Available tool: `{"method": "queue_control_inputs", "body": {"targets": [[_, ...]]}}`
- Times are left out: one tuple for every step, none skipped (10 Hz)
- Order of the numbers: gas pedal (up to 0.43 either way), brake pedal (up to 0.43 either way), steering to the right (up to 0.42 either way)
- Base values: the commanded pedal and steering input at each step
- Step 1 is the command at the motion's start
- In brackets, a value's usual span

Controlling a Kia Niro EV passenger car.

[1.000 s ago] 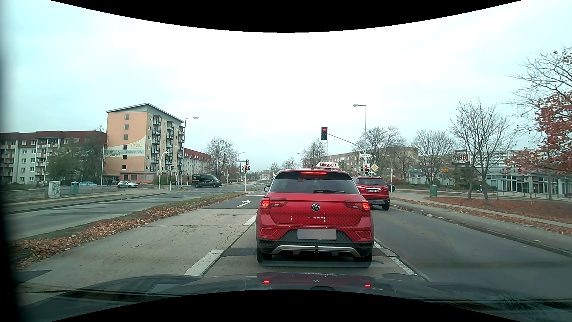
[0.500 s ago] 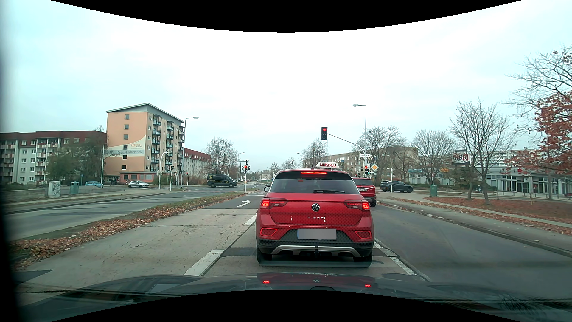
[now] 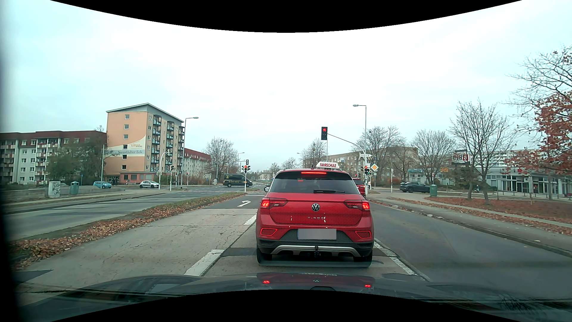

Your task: Follow the waypoints while adhering to traffic rules and regulations

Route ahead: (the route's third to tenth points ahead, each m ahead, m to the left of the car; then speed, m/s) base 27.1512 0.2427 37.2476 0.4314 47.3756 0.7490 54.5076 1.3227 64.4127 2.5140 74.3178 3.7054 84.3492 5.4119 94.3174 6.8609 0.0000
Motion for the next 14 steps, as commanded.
{"method": "queue_control_inputs", "body": {"targets": [[0.000, 0.390, -0.014], [0.000, 0.384, -0.013], [0.000, 0.384, -0.014], [0.000, 0.378, -0.013], [0.000, 0.378, -0.014], [0.000, 0.384, -0.013], [0.000, 0.384, -0.014], [0.000, 0.390, -0.014], [0.000, 0.396, -0.013], [0.000, 0.421, -0.013], [0.000, 0.445, -0.014], [0.000, 0.463, -0.014], [0.000, 0.463, -0.013], [0.000, 0.463, -0.014]]}}
